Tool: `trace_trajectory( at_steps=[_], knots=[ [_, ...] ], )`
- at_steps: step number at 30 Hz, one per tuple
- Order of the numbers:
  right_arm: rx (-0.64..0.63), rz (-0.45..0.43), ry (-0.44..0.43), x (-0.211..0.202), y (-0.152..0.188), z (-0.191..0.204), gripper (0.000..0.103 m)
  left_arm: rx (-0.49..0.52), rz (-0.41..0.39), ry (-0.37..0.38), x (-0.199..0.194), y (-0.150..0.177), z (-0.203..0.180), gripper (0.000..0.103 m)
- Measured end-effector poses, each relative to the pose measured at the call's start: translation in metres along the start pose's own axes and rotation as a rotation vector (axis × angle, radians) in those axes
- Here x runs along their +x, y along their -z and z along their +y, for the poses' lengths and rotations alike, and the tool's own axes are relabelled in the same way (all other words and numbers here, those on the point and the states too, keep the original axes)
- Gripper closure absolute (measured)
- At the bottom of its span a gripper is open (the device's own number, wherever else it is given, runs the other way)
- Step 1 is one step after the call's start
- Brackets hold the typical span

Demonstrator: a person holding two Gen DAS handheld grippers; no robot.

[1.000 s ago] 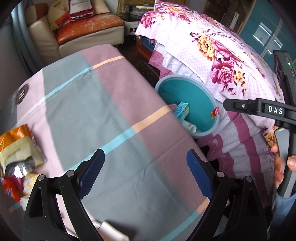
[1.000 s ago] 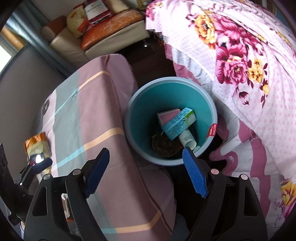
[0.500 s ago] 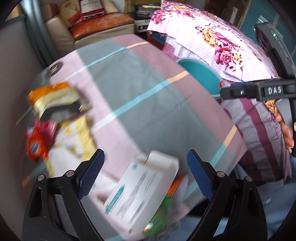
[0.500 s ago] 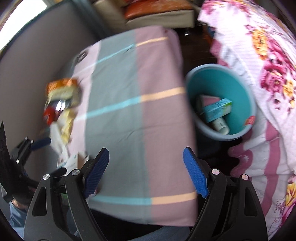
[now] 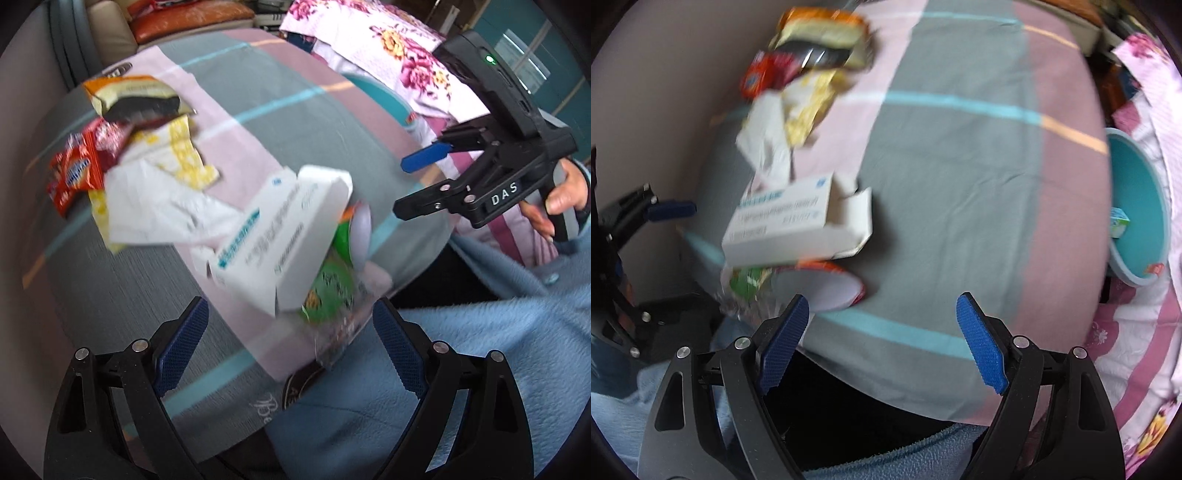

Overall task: Collect trash
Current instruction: 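Move both tools back to the table toward the seed bag and white cup, then grasp the green-labelled seed bag with the left gripper while the right gripper grasps the white cup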

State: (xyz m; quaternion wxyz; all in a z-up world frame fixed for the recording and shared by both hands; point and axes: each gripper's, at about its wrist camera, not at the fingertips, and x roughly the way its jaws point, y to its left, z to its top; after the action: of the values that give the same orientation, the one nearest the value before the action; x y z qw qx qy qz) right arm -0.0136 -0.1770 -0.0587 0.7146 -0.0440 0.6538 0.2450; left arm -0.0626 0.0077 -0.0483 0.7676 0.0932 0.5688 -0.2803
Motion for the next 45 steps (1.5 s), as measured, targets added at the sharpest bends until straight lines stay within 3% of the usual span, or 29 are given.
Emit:
trace_trajectory(
  at_steps=[6,12,18,25,34,36,40,41,42,44,45],
  knots=[
    [-0.012,0.022,0.017,0.014,-0.003,0.013,0.025,0.027,0.077,0.002,0.026,0.008,-0.007,0.012],
    [0.004,0.017,0.03,0.021,-0.008,0.016,0.025,0.003,0.09,-0.029,0.049,-0.007,-0.007,0.012],
    [0.064,-0.014,0.031,0.02,-0.018,0.002,0.025,-0.12,0.045,-0.07,0.061,-0.028,0.018,0.012],
    [0.148,-0.086,0.001,0.007,-0.027,-0.021,0.025,-0.26,-0.063,-0.065,0.05,-0.048,0.049,0.012],
    [0.132,-0.092,-0.026,0.008,-0.038,-0.02,0.025,-0.313,-0.087,-0.096,0.038,-0.042,0.066,0.012],
    [0.11,-0.091,-0.031,0.01,-0.039,-0.017,0.04,-0.336,-0.094,-0.102,0.035,-0.037,0.071,0.012],
    [0.077,-0.087,-0.03,0.02,-0.045,-0.007,0.049,-0.407,-0.108,-0.09,0.024,-0.028,0.077,0.012],
    [0.074,-0.087,-0.033,0.022,-0.045,-0.004,0.056,-0.426,-0.114,-0.07,0.022,-0.027,0.075,0.012],
    [0.067,-0.087,-0.044,0.024,-0.046,-0.003,0.074,-0.44,-0.12,-0.053,0.02,-0.026,0.072,0.012],
    [0.057,-0.089,-0.048,0.026,-0.046,0.0,0.096,-0.457,-0.133,-0.028,0.02,-0.029,0.062,0.012],
    [0.054,-0.096,-0.044,0.028,-0.045,0.003,0.097,-0.465,-0.136,-0.028,0.021,-0.031,0.059,0.012]
  ],
)
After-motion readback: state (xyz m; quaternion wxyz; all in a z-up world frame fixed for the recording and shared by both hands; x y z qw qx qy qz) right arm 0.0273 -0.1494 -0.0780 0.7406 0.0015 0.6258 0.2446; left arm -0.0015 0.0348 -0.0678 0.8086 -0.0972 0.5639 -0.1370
